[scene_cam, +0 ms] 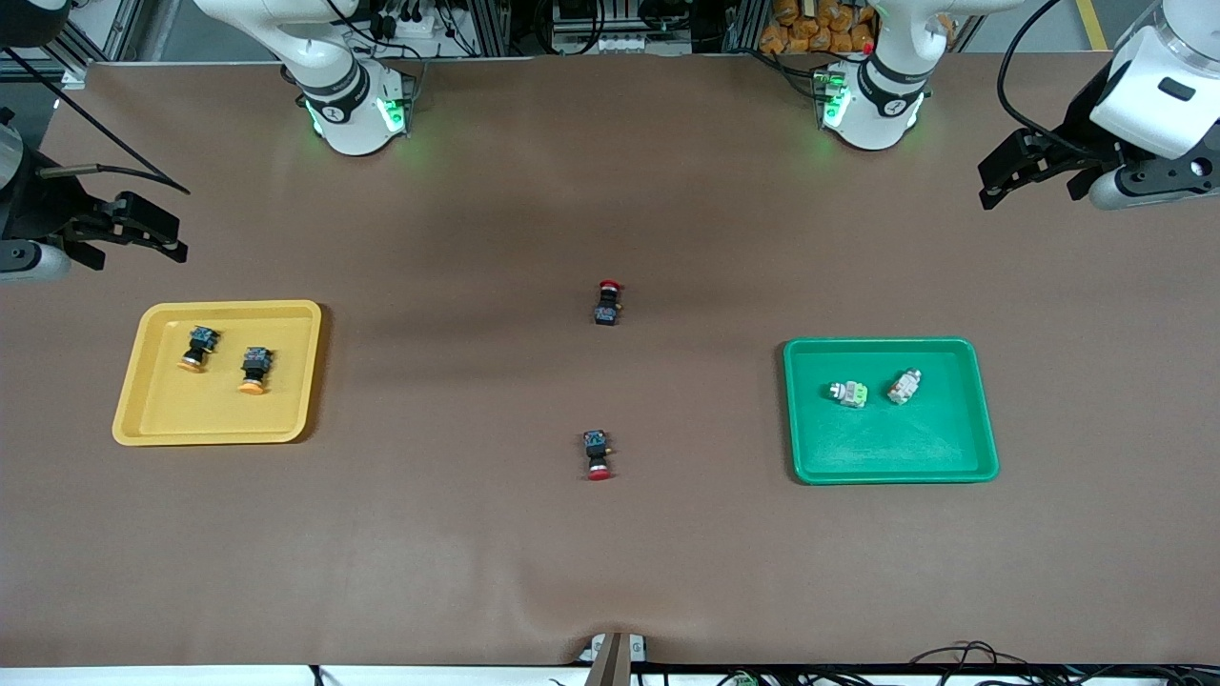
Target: Place green and yellow buttons in trays
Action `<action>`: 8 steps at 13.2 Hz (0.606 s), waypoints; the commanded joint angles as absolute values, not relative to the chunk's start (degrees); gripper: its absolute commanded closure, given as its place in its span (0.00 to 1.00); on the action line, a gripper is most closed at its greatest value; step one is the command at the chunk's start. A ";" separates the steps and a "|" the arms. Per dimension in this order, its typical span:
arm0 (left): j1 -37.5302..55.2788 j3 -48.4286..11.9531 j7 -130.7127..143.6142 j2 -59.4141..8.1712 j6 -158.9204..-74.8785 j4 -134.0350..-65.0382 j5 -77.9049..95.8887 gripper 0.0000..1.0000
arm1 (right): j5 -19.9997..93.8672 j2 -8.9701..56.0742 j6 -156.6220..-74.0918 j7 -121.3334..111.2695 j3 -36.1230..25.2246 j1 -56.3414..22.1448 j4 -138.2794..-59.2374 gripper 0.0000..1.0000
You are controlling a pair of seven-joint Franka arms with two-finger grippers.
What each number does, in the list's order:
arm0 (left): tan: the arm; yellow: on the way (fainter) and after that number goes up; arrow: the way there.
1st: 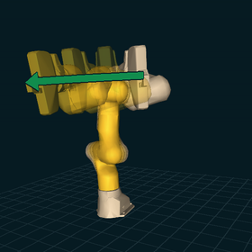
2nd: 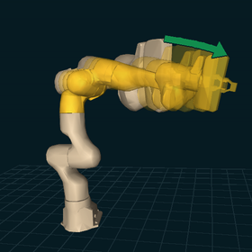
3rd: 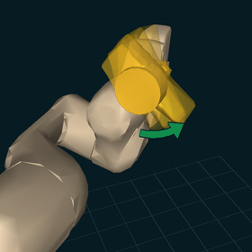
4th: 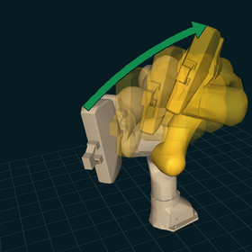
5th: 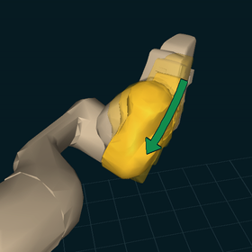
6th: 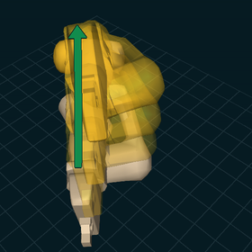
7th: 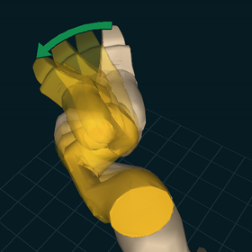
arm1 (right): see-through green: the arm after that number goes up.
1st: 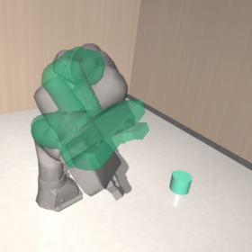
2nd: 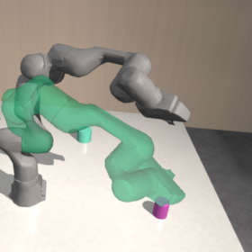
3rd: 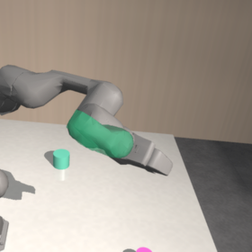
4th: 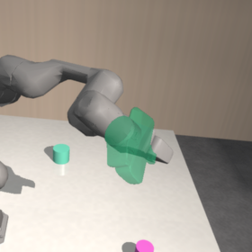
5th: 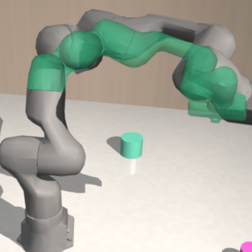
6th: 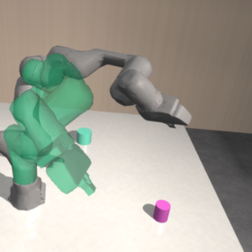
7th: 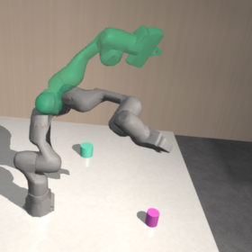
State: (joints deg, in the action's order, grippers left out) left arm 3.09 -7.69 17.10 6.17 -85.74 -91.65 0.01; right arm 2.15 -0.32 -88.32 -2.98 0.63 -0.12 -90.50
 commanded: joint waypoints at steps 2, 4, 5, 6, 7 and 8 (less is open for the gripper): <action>3.08 -7.91 18.02 7.73 -85.69 -92.46 -1.32 0.00 | 3.08 -0.44 -88.59 -3.69 1.05 0.62 -90.62 0.00; 2.90 -7.91 17.93 7.39 -85.78 -92.03 -1.32 0.00 | 3.08 -0.35 -88.68 -3.69 1.05 0.62 -90.62 0.00; 2.90 -7.91 17.93 7.03 -85.78 -91.50 -1.32 0.00 | 3.08 -0.35 -88.59 -3.69 1.05 0.62 -90.62 0.00; 2.90 -7.91 17.93 6.77 -85.78 -91.41 -1.32 0.00 | 3.08 -0.35 -88.68 -3.69 1.05 0.62 -90.62 0.00; 2.90 -7.82 17.84 6.59 -85.78 -90.71 -1.32 0.00 | 3.08 -0.26 -88.68 -3.69 0.97 0.62 -90.62 0.00; 2.81 -7.74 17.41 6.59 -85.78 -90.18 -1.32 0.00 | 3.16 -0.26 -88.77 -3.69 1.05 0.53 -90.62 0.00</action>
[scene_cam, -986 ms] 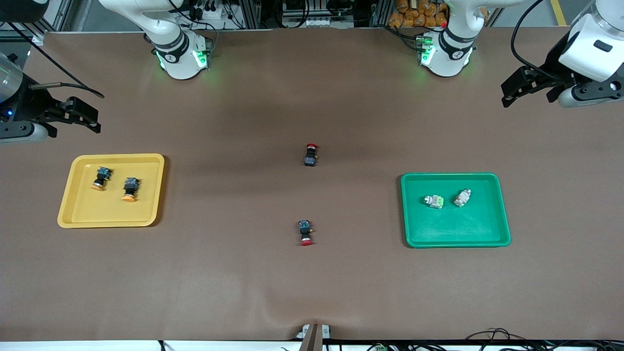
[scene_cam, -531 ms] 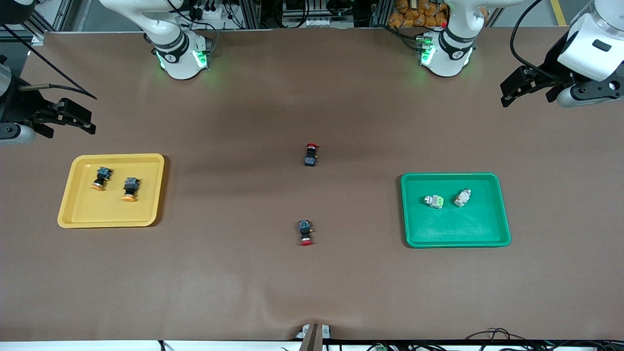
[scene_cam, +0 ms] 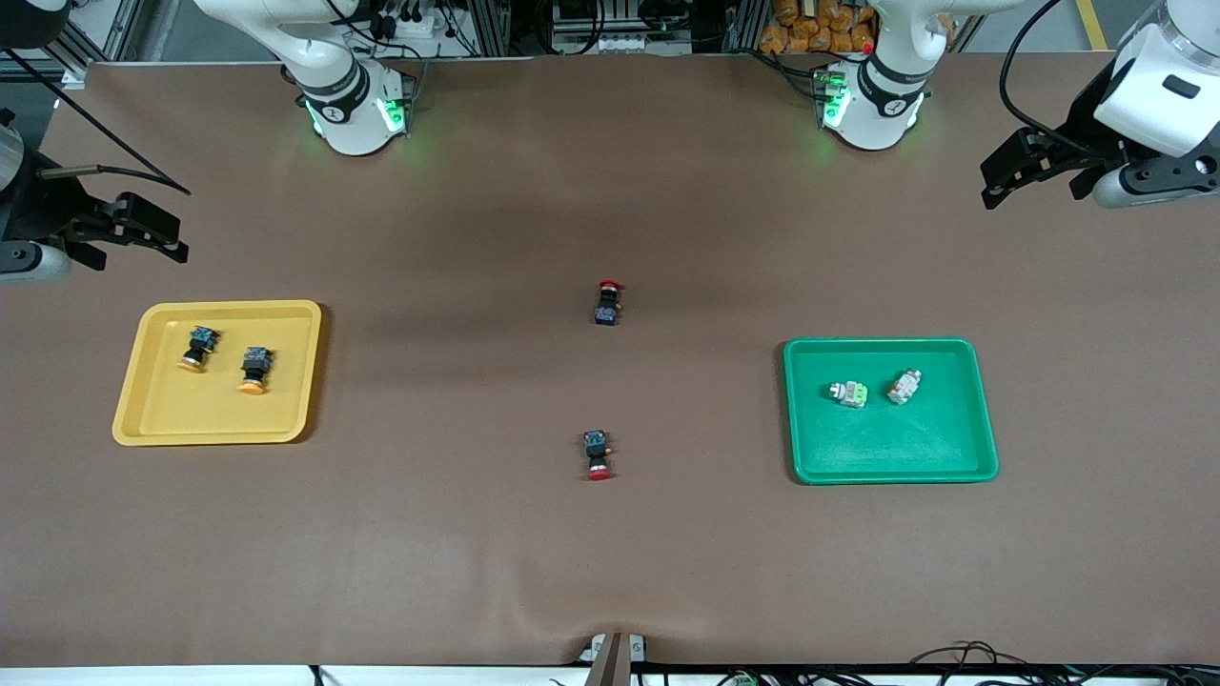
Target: Place green and yellow buttons in trays
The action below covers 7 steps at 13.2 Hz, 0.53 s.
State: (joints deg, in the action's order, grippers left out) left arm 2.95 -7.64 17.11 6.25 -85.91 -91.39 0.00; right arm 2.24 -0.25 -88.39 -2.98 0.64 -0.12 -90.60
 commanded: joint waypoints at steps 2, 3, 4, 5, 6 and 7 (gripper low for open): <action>2.99 -7.65 17.14 6.59 -85.69 -90.09 -1.32 0.00 | 3.16 -0.26 -89.21 -3.69 1.05 0.44 -90.88 0.00; 3.16 -7.65 17.14 6.42 -85.52 -90.17 -1.32 0.00 | 3.16 -0.26 -89.21 -3.69 1.05 0.44 -90.88 0.00; 2.82 -7.91 17.14 6.24 -84.91 -90.26 -1.32 0.00 | 3.16 -0.26 -89.21 -3.69 1.05 0.53 -90.88 0.00; 2.81 -8.00 17.05 6.15 -83.60 -90.18 -1.32 0.00 | 3.16 -0.26 -89.21 -3.69 1.05 0.53 -90.97 0.00; 2.12 -8.26 16.96 5.80 -83.50 -90.09 -1.32 0.00 | 3.16 -0.26 -89.21 -3.69 1.05 0.53 -90.97 0.00; 0.63 -10.09 17.05 4.84 -83.41 -89.91 -1.32 0.00 | 3.16 -0.26 -89.21 -3.69 1.05 0.53 -90.97 0.00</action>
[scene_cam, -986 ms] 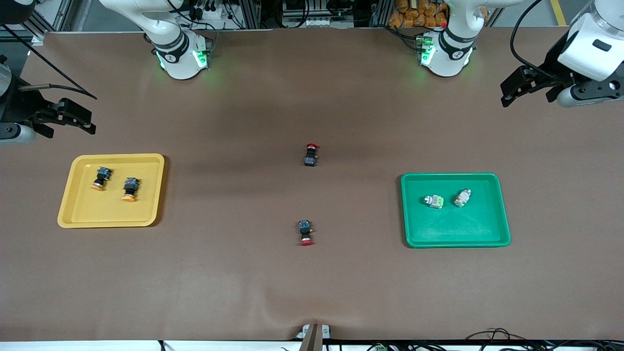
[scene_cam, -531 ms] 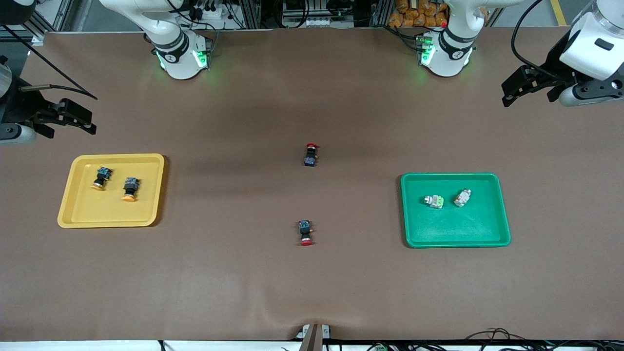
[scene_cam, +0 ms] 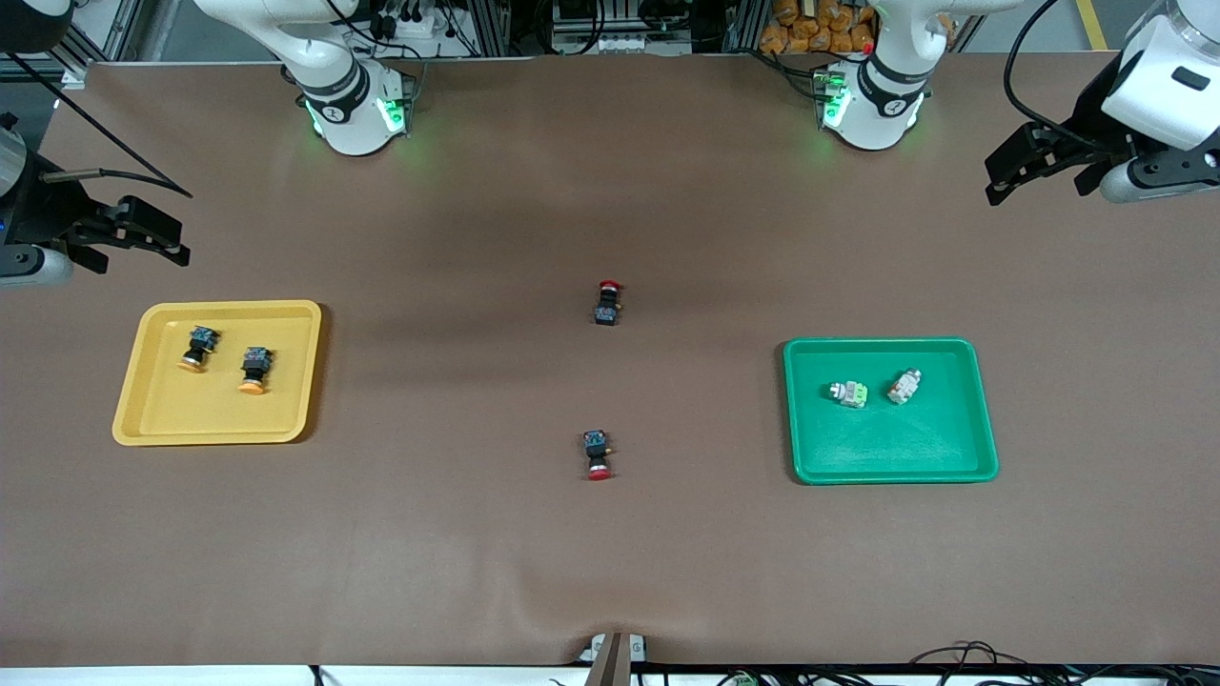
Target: Place green and yellow buttons in trays
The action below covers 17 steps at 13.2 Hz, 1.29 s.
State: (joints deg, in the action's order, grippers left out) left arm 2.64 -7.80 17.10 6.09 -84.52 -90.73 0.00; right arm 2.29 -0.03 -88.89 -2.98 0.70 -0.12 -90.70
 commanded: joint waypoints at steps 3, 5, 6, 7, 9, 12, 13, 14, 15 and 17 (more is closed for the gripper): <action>-2.18 -12.30 16.70 4.92 -83.41 -87.63 -1.14 0.00 | 3.16 -0.26 -89.30 -3.69 1.05 0.53 -91.05 0.00; -2.37 -13.45 16.52 5.19 -83.06 -87.63 -1.23 0.00 | 3.16 -0.26 -89.47 -3.69 1.05 0.53 -91.05 0.00; -2.37 -13.36 16.52 4.84 -83.06 -87.54 -1.32 0.00 | 3.16 -0.26 -89.56 -3.69 1.05 0.44 -90.97 0.00; -2.55 -13.36 16.35 4.92 -82.97 -87.63 -1.23 0.00 | 3.16 -0.26 -89.65 -3.69 1.05 0.35 -90.97 0.00; -3.60 -13.18 13.91 5.01 -82.71 -87.71 -1.23 0.00 | 3.16 -0.26 -89.82 -3.69 1.05 0.35 -91.05 0.00; -4.75 -13.27 13.62 5.45 -83.14 -89.12 -0.70 0.00 | 3.16 -0.26 -89.83 -3.69 1.05 0.26 -90.97 0.00; -5.01 -13.18 13.71 6.15 -83.06 -89.56 -0.62 0.00 | 3.16 -0.26 -89.82 -3.69 1.05 0.26 -91.05 0.00; -6.40 -13.18 13.71 6.33 -83.06 -90.00 -0.44 0.00 | 3.16 -0.26 -89.74 -3.69 1.05 0.26 -91.05 0.00; -7.11 -13.27 13.71 6.42 -82.97 -90.70 -0.27 0.00 | 3.16 -0.26 -89.74 -3.69 1.05 0.26 -91.05 0.00; -7.21 -13.27 13.88 6.33 -82.97 -90.79 -0.26 0.00 | 3.16 -0.26 -89.39 -3.69 1.05 0.44 -91.05 0.00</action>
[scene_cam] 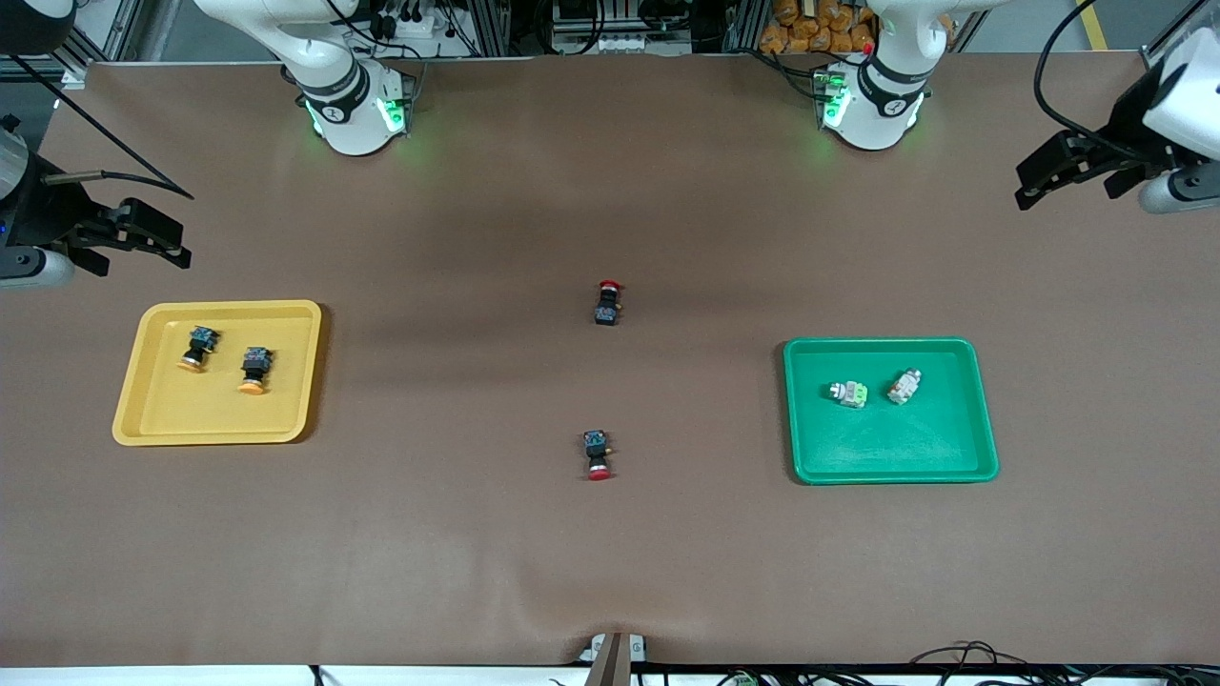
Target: Place green and yellow buttons in trays
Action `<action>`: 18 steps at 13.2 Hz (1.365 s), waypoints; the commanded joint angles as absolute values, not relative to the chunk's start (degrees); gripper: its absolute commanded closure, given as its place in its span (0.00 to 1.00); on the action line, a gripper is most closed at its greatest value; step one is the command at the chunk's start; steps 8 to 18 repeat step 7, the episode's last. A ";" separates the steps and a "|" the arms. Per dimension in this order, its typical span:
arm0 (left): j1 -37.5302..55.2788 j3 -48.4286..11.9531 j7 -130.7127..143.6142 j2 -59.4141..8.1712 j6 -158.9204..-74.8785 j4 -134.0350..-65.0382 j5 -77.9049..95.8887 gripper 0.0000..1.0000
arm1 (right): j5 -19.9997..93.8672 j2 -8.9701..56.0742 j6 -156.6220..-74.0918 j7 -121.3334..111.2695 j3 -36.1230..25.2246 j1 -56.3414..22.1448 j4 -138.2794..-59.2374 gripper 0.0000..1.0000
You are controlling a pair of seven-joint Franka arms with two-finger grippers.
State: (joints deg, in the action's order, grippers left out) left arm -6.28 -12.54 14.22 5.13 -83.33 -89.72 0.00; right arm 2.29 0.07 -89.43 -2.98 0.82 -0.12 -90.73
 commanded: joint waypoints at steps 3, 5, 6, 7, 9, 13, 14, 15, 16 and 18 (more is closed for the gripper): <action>-8.70 -13.27 13.10 5.01 -82.79 -88.95 -0.44 0.00 | 3.16 -0.26 -89.38 -3.69 1.05 0.61 -91.05 0.00; -8.53 -13.36 13.10 5.01 -82.71 -88.86 -0.88 0.00 | 3.16 -0.26 -89.65 -3.78 1.05 0.44 -91.14 0.00; -8.53 -13.36 13.10 5.01 -82.71 -88.77 -0.97 0.00 | 3.16 -0.26 -89.74 -3.78 1.05 0.27 -91.14 0.00; -8.53 -13.36 13.10 4.92 -82.71 -88.77 -0.88 0.00 | 3.08 -0.35 -89.65 -3.78 1.05 0.26 -91.32 0.00; -8.53 -13.36 13.10 4.92 -82.71 -88.77 -0.88 0.00 | 3.08 -0.35 -89.65 -3.78 1.05 0.26 -91.32 0.00; -8.53 -13.36 13.10 4.92 -82.71 -88.77 -0.88 0.00 | 3.08 -0.35 -89.65 -3.78 1.05 0.26 -91.32 0.00; -8.53 -13.36 13.10 4.92 -82.71 -88.77 -0.88 0.00 | 3.08 -0.35 -89.65 -3.78 1.05 0.26 -91.32 0.00; -8.53 -13.36 13.10 4.92 -82.71 -88.77 -0.88 0.00 | 3.08 -0.35 -89.65 -3.78 1.05 0.26 -91.32 0.00; -8.53 -13.36 13.10 4.92 -82.71 -88.77 -0.88 0.00 | 3.08 -0.35 -89.65 -3.78 1.05 0.26 -91.32 0.00; -8.53 -13.36 13.10 4.92 -82.71 -88.77 -0.88 0.00 | 3.08 -0.35 -89.65 -3.78 1.05 0.26 -91.32 0.00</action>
